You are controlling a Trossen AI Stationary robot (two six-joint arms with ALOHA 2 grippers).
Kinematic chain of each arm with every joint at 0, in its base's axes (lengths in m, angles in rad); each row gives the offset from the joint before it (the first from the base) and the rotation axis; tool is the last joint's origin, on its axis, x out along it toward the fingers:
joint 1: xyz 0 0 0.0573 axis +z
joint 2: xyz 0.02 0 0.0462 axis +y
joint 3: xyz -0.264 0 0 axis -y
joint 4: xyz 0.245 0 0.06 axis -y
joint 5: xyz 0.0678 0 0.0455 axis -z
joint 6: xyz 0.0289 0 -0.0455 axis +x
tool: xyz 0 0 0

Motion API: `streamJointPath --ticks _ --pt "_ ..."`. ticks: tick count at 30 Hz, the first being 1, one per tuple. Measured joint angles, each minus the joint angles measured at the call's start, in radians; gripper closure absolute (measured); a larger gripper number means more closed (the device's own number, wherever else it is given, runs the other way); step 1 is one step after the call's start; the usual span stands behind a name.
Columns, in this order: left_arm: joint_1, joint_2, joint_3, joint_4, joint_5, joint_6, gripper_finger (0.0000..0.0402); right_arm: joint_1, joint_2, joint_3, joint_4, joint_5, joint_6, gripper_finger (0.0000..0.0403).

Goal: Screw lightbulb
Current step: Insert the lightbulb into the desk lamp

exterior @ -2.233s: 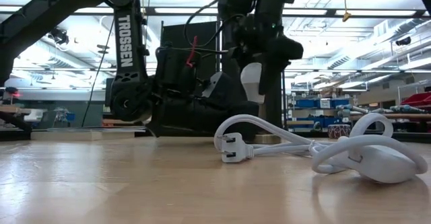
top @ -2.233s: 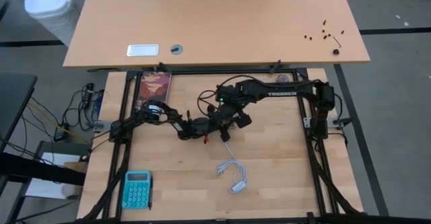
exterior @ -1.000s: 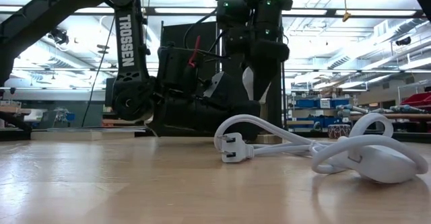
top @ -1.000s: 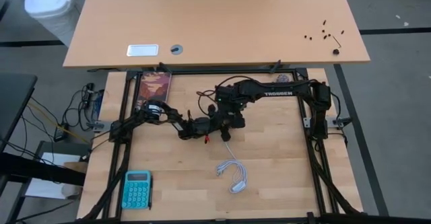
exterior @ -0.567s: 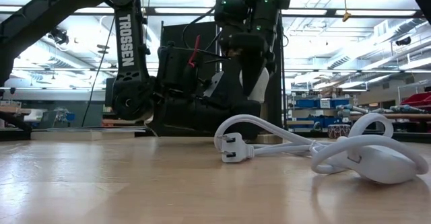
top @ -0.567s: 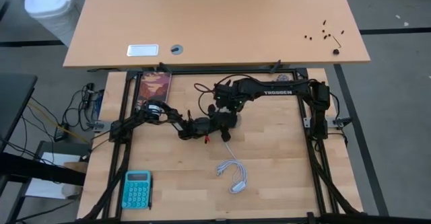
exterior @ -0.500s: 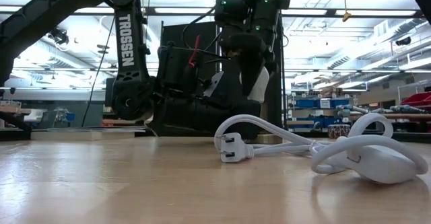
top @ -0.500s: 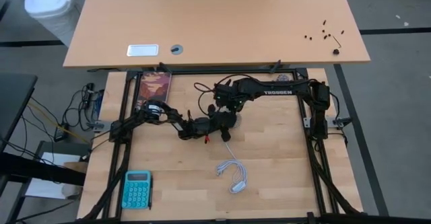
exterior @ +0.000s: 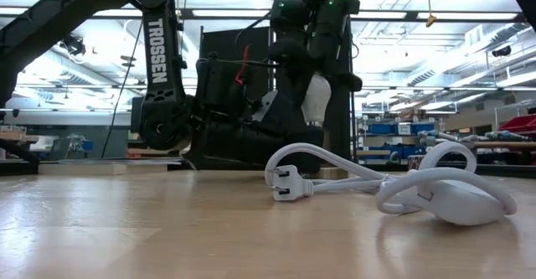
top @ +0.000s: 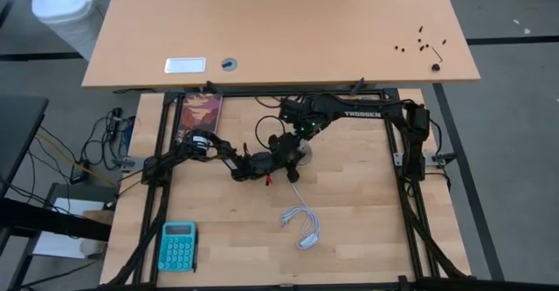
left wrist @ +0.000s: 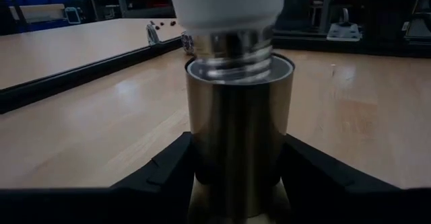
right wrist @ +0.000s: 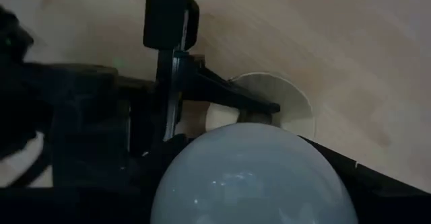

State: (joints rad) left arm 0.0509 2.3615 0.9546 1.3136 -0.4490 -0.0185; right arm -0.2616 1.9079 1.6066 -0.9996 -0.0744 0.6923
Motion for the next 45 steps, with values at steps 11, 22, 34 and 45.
streamJointPath --ticks 11,22,34,45 --pt "0.0 0.002 0.0 0.017 0.009 0.013 0.0204 0.012 0.002 -0.002 -0.035 0.026 -0.022 0.0093" --pt "0.0 0.002 0.0 0.018 0.009 0.01 0.0204 0.023 0.004 -0.004 -0.042 0.036 -0.286 0.0087" --pt "-0.001 0.001 0.0 0.012 0.009 0.007 0.0204 0.023 -0.067 -0.005 -0.18 0.019 -0.636 0.0082" --pt "-0.001 0.0 0.001 0.002 0.082 0.011 0.0204 -0.005 -0.069 0.003 -0.195 0.076 -1.105 0.0025"
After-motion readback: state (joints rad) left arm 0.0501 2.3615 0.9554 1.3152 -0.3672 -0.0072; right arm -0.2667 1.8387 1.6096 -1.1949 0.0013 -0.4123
